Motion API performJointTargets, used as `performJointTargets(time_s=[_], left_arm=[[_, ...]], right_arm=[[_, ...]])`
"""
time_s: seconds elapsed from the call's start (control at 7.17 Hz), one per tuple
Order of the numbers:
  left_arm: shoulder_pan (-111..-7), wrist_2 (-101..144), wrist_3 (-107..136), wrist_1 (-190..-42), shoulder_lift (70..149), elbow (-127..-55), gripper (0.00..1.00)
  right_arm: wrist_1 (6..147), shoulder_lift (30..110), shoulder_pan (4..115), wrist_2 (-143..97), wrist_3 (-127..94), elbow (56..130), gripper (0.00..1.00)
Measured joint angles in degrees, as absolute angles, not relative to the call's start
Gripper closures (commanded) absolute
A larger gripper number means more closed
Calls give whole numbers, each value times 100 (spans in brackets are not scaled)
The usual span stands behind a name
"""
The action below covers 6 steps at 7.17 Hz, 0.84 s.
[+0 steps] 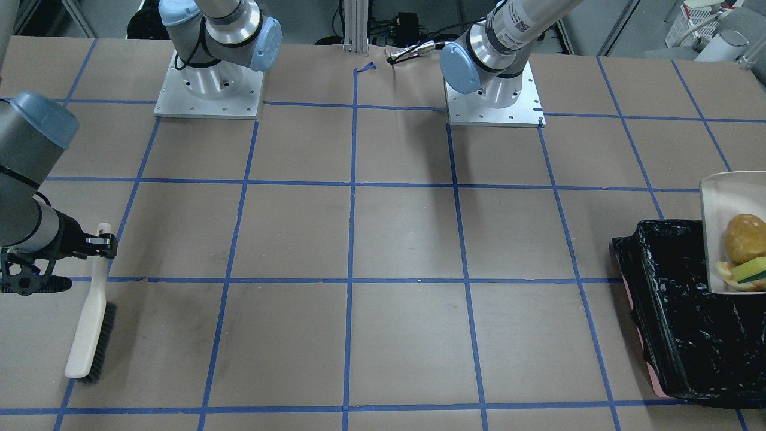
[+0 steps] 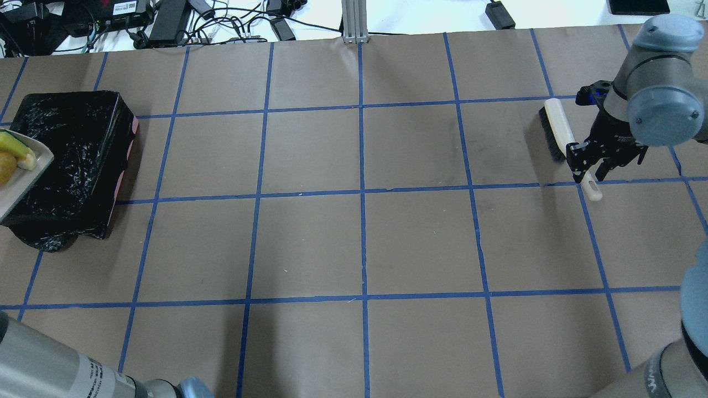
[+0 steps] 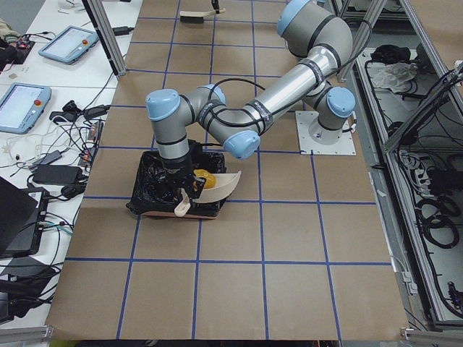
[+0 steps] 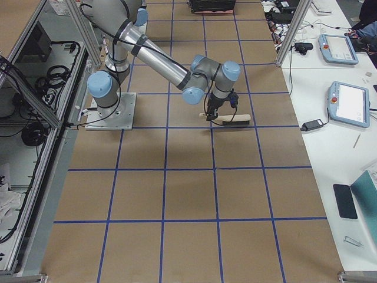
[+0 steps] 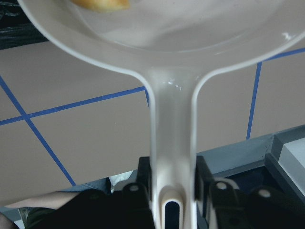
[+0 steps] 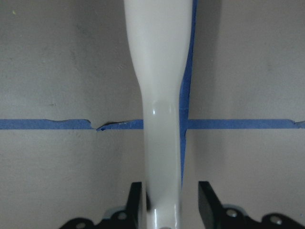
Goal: Sweep and dump trash into bin
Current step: 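Tip the dustpan over the black bin with the left gripper, then lower the brush onto the table and open the right gripper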
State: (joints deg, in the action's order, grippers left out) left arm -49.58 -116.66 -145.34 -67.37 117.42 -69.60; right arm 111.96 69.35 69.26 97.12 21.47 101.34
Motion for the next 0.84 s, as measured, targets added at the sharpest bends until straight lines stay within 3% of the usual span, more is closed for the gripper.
performJointTargets(time_s=[0.14, 0.28, 0.84], left_arm=[[-5021, -11780, -14536, -6661, 11743, -6980, 100], [-5064, -11825, -14541, -6640, 11734, -7008, 100], [-5155, -11861, -14850, -6597, 11667, -7132, 100]], right_arm=[[11217, 6936, 6926, 9710, 2132, 10132, 5], [11248, 6951, 6926, 9706, 2110, 10126, 1], [11242, 7305, 6959, 9659, 1828, 9902, 0]])
